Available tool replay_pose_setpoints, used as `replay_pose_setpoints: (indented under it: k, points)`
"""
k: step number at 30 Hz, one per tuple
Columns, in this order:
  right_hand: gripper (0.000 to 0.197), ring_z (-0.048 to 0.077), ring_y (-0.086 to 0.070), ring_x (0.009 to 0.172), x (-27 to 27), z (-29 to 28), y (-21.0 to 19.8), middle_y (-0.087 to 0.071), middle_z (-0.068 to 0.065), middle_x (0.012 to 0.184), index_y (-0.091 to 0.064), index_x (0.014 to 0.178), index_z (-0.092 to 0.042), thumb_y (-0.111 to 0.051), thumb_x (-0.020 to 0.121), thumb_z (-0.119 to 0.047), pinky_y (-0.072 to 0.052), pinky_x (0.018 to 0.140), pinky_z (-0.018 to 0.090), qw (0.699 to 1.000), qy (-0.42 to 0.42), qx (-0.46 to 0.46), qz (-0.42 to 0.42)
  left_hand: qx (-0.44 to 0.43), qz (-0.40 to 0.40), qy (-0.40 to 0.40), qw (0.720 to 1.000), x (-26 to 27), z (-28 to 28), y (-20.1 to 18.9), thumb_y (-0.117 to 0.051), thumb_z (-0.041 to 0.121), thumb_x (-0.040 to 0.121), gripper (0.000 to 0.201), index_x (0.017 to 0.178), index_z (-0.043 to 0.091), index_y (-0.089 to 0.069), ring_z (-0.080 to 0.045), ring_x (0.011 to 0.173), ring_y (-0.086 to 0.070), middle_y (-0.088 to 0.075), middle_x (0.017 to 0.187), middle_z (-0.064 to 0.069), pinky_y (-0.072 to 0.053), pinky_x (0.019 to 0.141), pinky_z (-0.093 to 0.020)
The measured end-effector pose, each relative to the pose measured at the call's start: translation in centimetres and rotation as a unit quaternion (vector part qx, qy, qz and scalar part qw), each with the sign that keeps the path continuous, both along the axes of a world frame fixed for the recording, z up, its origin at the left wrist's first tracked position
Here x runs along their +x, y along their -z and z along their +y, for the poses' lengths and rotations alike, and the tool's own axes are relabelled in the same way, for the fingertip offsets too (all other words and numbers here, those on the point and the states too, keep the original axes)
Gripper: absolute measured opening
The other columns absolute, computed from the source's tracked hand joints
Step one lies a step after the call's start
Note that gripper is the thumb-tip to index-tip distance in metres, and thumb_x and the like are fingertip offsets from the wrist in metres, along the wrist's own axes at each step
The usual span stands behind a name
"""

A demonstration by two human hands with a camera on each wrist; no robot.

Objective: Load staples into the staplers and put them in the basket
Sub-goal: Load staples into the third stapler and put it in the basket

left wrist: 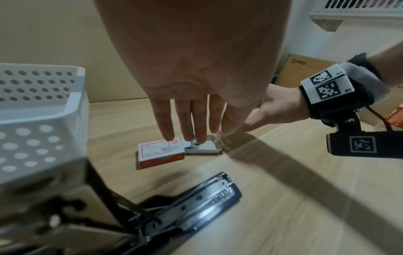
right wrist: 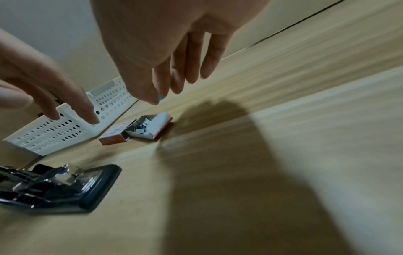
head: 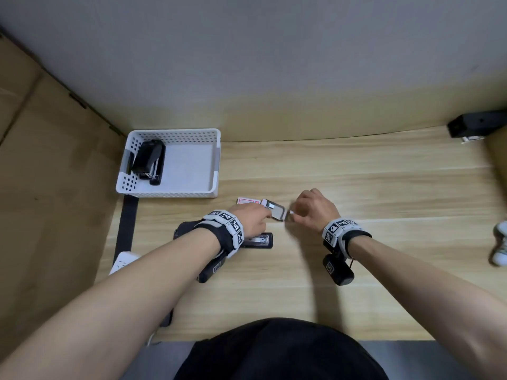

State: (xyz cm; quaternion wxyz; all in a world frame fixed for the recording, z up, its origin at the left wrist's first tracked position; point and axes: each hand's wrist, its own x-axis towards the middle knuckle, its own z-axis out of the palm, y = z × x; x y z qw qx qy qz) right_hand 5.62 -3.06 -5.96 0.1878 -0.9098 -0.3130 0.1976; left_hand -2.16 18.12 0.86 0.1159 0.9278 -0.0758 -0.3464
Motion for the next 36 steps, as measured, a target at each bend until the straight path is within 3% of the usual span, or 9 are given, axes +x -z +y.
replay_pose_setpoints:
  k: [2,6,9,17,25,33,36]
  points:
    - [0.024,0.015,-0.046,0.097,-1.0,-1.6,0.1,-0.056,-0.009,0.094,-0.069,0.091,-0.027,-0.064,0.079,-0.047,-0.043,0.067,0.030,1.000,0.013,-0.018,0.008,0.013,-0.002,0.016,1.000,-0.6,-1.2,0.4,-0.045,0.019,0.090,0.038,0.127,0.021,-0.056,-0.028,0.117,-0.054,-0.058,0.128,-0.005,-0.045,0.085,-0.034]
    - [0.019,0.012,-0.047,0.101,-3.6,-4.6,0.8,-0.058,-0.012,0.095,-0.067,0.090,-0.030,-0.060,0.080,-0.045,-0.039,0.072,0.028,0.996,0.059,-0.059,0.041,0.060,-0.052,0.066,0.995,-2.6,-3.1,1.3,-0.051,0.019,0.085,0.017,0.098,0.015,-0.060,-0.032,0.099,-0.059,-0.063,0.104,-0.006,-0.048,0.069,-0.034]
    - [0.014,0.012,-0.049,0.102,-5.5,-6.4,1.6,-0.060,-0.013,0.093,-0.066,0.088,-0.032,-0.062,0.078,-0.041,-0.046,0.077,0.030,0.991,0.096,-0.063,0.062,0.077,-0.050,0.051,0.994,-4.1,-3.6,2.6,-0.050,0.018,0.086,0.027,0.112,0.015,-0.057,-0.029,0.109,-0.054,-0.058,0.114,-0.005,-0.045,0.075,-0.036]
    - [0.005,0.009,-0.052,0.090,-6.9,-6.8,2.6,-0.060,-0.015,0.083,-0.060,0.073,-0.031,-0.064,0.073,-0.034,-0.048,0.072,0.031,0.984,0.152,-0.023,0.092,0.067,-0.029,0.001,0.997,-6.0,-2.8,3.7,-0.053,0.020,0.086,0.046,0.131,0.017,-0.047,-0.026,0.117,-0.049,-0.052,0.124,-0.004,-0.046,0.083,-0.038]
    - [0.008,0.013,-0.064,0.078,-7.8,-6.6,1.9,-0.070,-0.012,0.081,-0.066,0.078,-0.028,-0.065,0.074,-0.021,-0.051,0.072,0.029,0.981,0.155,-0.004,0.116,0.054,-0.020,-0.035,0.998,-6.4,-2.7,3.9,-0.053,0.020,0.084,0.043,0.127,0.015,-0.048,-0.027,0.116,-0.048,-0.051,0.122,-0.005,-0.049,0.087,-0.043]
    - [0.026,0.012,-0.064,0.084,-8.1,-6.5,1.0,-0.072,-0.012,0.088,-0.065,0.073,-0.027,-0.058,0.069,-0.003,-0.039,0.070,0.018,0.980,0.130,-0.046,0.147,0.044,-0.008,-0.044,0.998,-6.2,-2.6,3.7,-0.054,0.019,0.084,0.041,0.125,0.016,-0.049,-0.027,0.116,-0.048,-0.051,0.123,-0.005,-0.049,0.087,-0.044]
    - [0.026,0.010,-0.059,0.080,-8.2,-6.4,0.5,-0.064,-0.017,0.082,-0.066,0.075,-0.026,-0.060,0.071,-0.001,-0.037,0.071,0.017,0.980,0.109,-0.072,0.151,0.044,-0.011,-0.044,0.998,-6.2,-2.6,3.6,-0.054,0.019,0.085,0.043,0.127,0.017,-0.049,-0.027,0.118,-0.048,-0.051,0.124,-0.004,-0.048,0.085,-0.042]
